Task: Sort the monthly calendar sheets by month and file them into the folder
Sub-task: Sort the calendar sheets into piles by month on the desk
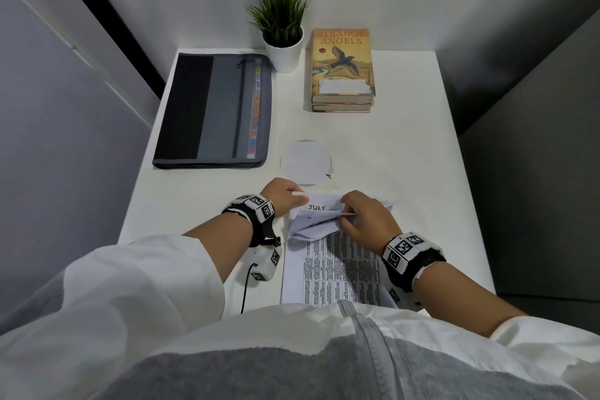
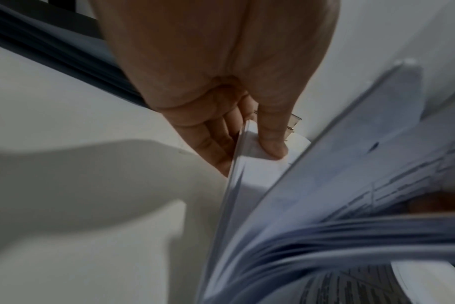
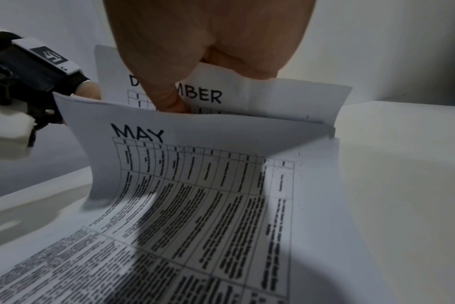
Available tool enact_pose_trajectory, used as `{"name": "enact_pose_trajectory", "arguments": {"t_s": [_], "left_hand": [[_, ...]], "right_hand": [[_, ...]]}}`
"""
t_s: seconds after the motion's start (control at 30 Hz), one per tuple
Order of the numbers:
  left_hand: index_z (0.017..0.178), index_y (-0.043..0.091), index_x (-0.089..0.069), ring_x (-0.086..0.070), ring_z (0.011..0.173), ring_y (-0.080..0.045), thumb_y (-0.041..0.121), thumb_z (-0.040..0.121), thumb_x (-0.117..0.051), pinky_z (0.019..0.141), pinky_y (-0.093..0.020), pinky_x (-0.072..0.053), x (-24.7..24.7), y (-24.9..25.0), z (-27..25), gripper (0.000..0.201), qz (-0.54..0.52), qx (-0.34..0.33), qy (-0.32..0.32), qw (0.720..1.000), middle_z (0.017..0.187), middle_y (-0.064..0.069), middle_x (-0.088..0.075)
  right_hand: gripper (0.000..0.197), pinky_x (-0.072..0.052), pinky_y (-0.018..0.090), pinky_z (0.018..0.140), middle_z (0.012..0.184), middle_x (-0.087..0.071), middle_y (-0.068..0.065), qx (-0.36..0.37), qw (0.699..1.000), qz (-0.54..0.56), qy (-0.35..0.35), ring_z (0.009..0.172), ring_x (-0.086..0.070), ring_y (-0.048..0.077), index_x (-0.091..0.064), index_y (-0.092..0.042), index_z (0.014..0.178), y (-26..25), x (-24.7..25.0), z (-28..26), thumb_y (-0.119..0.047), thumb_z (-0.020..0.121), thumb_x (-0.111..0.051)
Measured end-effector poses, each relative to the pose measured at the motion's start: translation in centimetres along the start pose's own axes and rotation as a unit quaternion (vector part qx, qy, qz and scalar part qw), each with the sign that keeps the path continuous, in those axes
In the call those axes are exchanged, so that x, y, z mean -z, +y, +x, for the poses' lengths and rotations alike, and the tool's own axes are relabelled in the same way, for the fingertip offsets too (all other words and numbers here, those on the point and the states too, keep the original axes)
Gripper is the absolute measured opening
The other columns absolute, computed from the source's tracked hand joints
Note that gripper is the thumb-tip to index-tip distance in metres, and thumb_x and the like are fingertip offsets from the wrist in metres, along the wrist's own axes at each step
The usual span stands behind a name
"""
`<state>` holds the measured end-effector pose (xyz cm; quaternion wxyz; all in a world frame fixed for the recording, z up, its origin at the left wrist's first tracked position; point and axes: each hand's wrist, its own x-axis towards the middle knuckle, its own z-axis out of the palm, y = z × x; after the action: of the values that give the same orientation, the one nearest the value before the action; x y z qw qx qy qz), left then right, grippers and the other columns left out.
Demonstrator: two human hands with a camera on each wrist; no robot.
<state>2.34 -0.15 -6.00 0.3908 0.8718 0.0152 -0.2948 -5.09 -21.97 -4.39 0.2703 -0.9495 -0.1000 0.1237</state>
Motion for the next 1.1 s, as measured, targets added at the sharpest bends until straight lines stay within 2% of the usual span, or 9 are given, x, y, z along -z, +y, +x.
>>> {"name": "enact_pose_trajectory", "arguments": {"t_s": [0.1, 0.2, 0.27, 0.37, 0.57, 0.7, 0.83, 1.03, 1.1], "left_hand": [[0.084, 0.014, -0.067, -0.056, 0.074, -0.010, 0.024, 0.078, -0.079, 0.062, -0.021, -0.041, -0.3, 0.1, 0.0, 0.017, -0.003, 0.004, -0.006, 1.000, 0.083, 0.004, -0.063], [0.088, 0.012, -0.067, -0.056, 0.074, -0.012, 0.022, 0.076, -0.082, 0.062, -0.021, -0.041, -0.4, 0.2, 0.2, 0.022, -0.025, 0.008, -0.020, 0.999, 0.086, 0.000, -0.064], [0.093, 0.011, -0.069, -0.056, 0.071, -0.011, 0.029, 0.079, -0.079, 0.064, -0.022, -0.043, -0.3, 0.1, 0.2, 0.025, -0.045, 0.021, -0.026, 0.998, 0.083, 0.001, -0.064], [0.079, 0.008, -0.061, -0.051, 0.066, -0.016, 0.043, 0.089, -0.064, 0.067, -0.025, -0.043, -0.1, -0.4, 0.2, 0.036, -0.052, 0.038, -0.013, 0.998, 0.072, -0.001, -0.054], [0.085, 0.014, -0.070, -0.057, 0.068, -0.004, 0.021, 0.090, -0.064, 0.057, -0.016, -0.040, 0.0, -0.4, 0.3, 0.010, -0.022, -0.007, 0.002, 1.000, 0.074, 0.010, -0.062], [0.084, 0.012, -0.070, -0.060, 0.075, -0.013, 0.023, 0.083, -0.072, 0.062, -0.019, -0.045, -0.3, -0.2, 0.6, 0.010, -0.027, 0.002, -0.005, 1.000, 0.084, -0.001, -0.068], [0.078, 0.015, -0.068, -0.058, 0.076, -0.012, 0.025, 0.078, -0.077, 0.059, -0.019, -0.043, -0.5, -0.4, 0.5, 0.013, -0.037, -0.002, 0.005, 0.999, 0.085, -0.002, -0.067], [0.092, 0.009, -0.070, -0.057, 0.073, -0.009, 0.036, 0.086, -0.071, 0.067, -0.023, -0.044, -0.6, -0.7, 0.4, 0.028, -0.094, 0.023, 0.014, 0.995, 0.081, 0.005, -0.064], [0.093, 0.009, -0.071, -0.059, 0.078, -0.009, 0.030, 0.088, -0.068, 0.071, -0.023, -0.045, -0.5, -0.7, 0.5, 0.022, -0.097, 0.028, 0.013, 0.995, 0.088, 0.005, -0.066]], "right_hand": [[0.025, -0.049, 0.035, 0.076, 0.112, -0.062, 0.000, 0.014, 1.000, 0.004, 0.000, 0.094, -0.059, 0.022, -0.058, -0.013, 0.103, 0.0, 0.0, 0.1, -0.027, 0.082, -0.062], [0.018, -0.046, 0.032, 0.071, 0.090, -0.058, 0.000, 0.000, 1.000, -0.001, -0.002, 0.091, -0.053, 0.019, -0.060, -0.017, 0.094, 0.1, -0.2, 0.1, -0.029, 0.081, -0.063], [0.014, -0.045, 0.031, 0.066, 0.085, -0.052, -0.002, -0.016, 1.000, -0.006, 0.001, 0.084, -0.049, 0.016, -0.057, -0.020, 0.086, 0.0, -0.1, 0.0, -0.031, 0.080, -0.063], [0.016, -0.044, 0.032, 0.064, 0.084, -0.057, 0.000, -0.020, 0.999, -0.026, -0.010, 0.079, -0.052, 0.020, -0.054, -0.019, 0.084, -0.3, 0.1, -0.1, -0.033, 0.082, -0.062], [0.023, -0.029, 0.029, 0.053, 0.071, -0.051, -0.002, 0.005, 0.997, -0.077, -0.017, 0.064, -0.048, 0.022, -0.040, -0.019, 0.079, -1.2, 0.8, 0.4, -0.032, 0.088, -0.057], [0.017, -0.040, 0.033, 0.060, 0.082, -0.056, 0.002, 0.001, 0.996, -0.089, -0.028, 0.073, -0.052, 0.024, -0.047, -0.014, 0.083, -1.7, 0.9, 1.1, -0.028, 0.087, -0.057], [0.018, -0.046, 0.037, 0.072, 0.091, -0.061, 0.006, 0.006, 0.996, -0.072, -0.043, 0.085, -0.056, 0.026, -0.057, -0.010, 0.097, -1.6, 1.0, 1.2, -0.024, 0.086, -0.057], [0.017, -0.043, 0.036, 0.064, 0.079, -0.058, 0.005, 0.001, 0.998, -0.065, -0.014, 0.083, -0.049, 0.022, -0.052, -0.012, 0.083, -1.6, 0.7, 0.3, -0.027, 0.086, -0.059], [0.019, -0.041, 0.034, 0.059, 0.079, -0.057, 0.003, -0.007, 0.998, -0.061, -0.018, 0.076, -0.052, 0.023, -0.050, -0.014, 0.083, -1.5, 0.6, 0.1, -0.030, 0.087, -0.058]]}}
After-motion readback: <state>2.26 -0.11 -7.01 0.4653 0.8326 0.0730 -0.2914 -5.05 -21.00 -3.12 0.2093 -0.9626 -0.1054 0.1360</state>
